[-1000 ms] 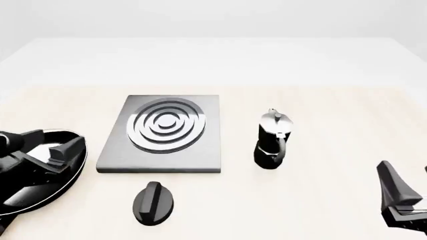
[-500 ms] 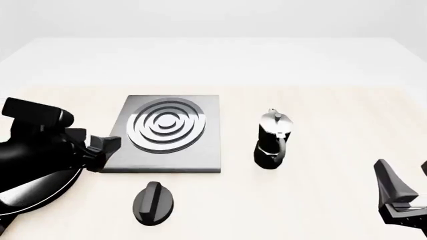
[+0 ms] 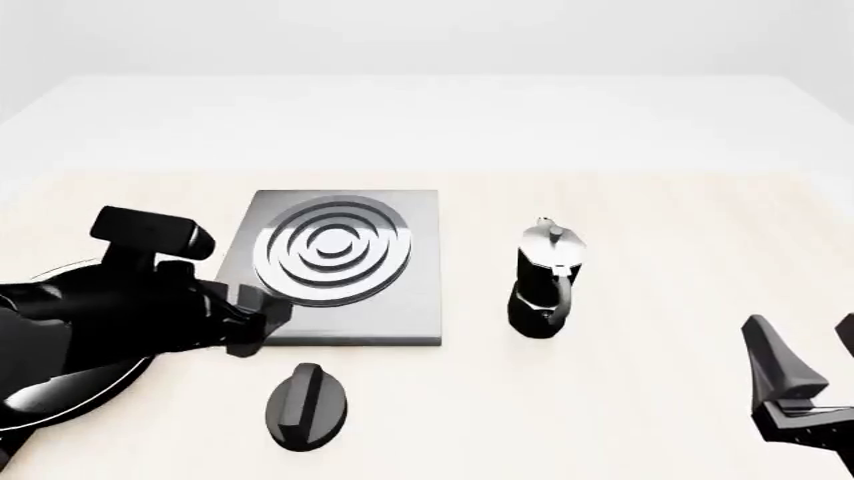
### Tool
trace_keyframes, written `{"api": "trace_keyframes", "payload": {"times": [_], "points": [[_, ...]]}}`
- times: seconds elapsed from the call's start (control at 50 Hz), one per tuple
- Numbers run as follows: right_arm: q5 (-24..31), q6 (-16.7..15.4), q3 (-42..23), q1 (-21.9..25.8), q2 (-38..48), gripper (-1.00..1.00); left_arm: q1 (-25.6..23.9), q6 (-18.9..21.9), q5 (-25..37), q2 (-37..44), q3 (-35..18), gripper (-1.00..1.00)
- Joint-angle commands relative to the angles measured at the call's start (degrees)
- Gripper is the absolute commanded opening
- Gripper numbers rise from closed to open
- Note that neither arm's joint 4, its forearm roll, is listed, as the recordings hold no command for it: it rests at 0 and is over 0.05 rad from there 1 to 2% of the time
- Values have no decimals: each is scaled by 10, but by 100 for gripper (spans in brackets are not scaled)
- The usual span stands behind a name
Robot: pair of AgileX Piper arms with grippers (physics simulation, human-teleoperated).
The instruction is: Turn on the stove and put the moka pot on it.
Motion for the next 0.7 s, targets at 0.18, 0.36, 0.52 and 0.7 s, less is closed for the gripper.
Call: {"api": "trace_keyframes", "payload": {"times": [0.18, 0.36, 0.52, 0.7], "points": [[-12, 0, 0, 1, 14, 100, -12, -13, -44, 67, 13, 100], [-20, 1, 0, 2, 24, 100, -15, -22, -81, 108, 26, 100], [-22, 3, 0, 3, 27, 100, -16, -23, -109, 146, 25, 100], [-30, 2, 0, 5, 38, 100, -32, -47, -132, 184, 25, 100]]}}
